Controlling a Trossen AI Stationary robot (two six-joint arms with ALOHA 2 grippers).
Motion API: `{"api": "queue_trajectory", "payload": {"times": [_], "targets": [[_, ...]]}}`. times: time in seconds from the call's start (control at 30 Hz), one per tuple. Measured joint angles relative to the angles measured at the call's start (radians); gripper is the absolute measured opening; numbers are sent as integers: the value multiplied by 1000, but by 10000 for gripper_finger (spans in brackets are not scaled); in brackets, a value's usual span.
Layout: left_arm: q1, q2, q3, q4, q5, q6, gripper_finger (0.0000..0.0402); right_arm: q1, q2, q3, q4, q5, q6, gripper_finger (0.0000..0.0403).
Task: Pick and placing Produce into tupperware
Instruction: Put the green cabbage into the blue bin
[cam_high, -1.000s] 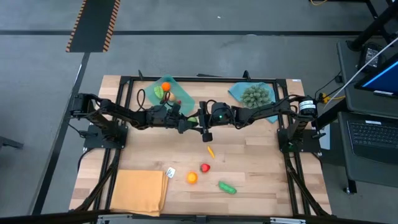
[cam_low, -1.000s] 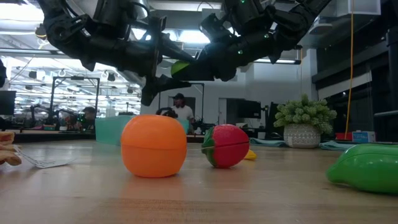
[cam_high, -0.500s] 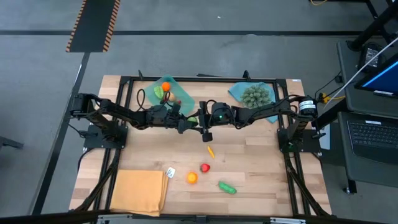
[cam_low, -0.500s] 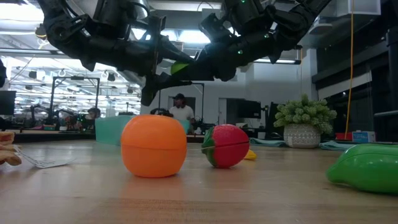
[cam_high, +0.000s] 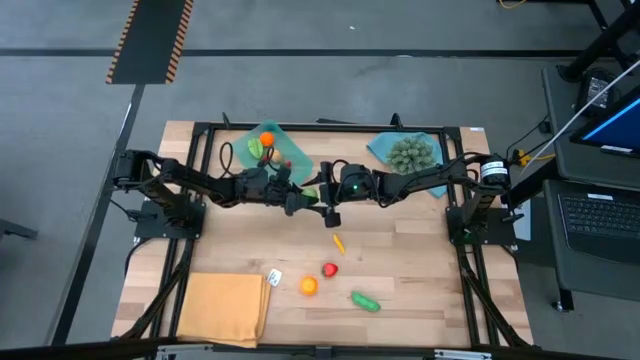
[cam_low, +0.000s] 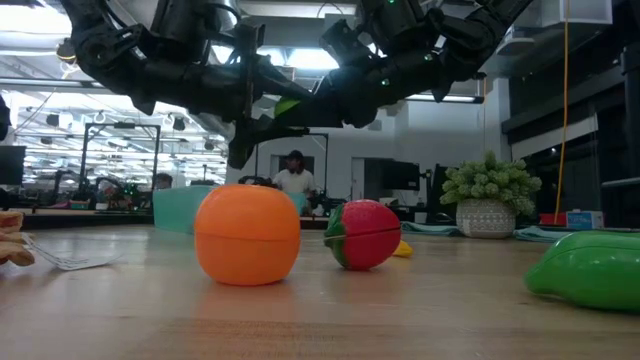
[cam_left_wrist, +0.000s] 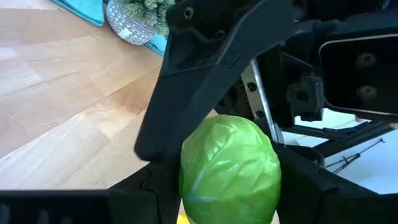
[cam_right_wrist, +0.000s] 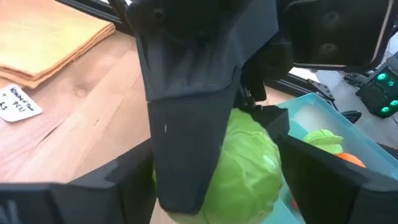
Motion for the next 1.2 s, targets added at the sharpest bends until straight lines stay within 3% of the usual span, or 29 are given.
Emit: {"api": "queue_trajectory", "payload": {"times": [0.47, 0.6, 0.77, 0.93, 1.2], "targets": [[86, -42, 0, -22, 102, 64, 187, -1, -10, 2, -26, 7, 16, 308], [112, -58, 0, -15, 119, 86, 188, -22, -48, 2, -93, 52, 59, 308], [144, -64, -11, -16, 140, 115, 187, -60, -111, -10, -179, 28, 88, 308], [184, -78, -44, -16, 160, 150, 187, -74, -176, -91, -149, -6, 145, 308], [230, -188, -101, -15, 172, 260, 186, -75, -318, -334, 92, -5, 199, 308]]}}
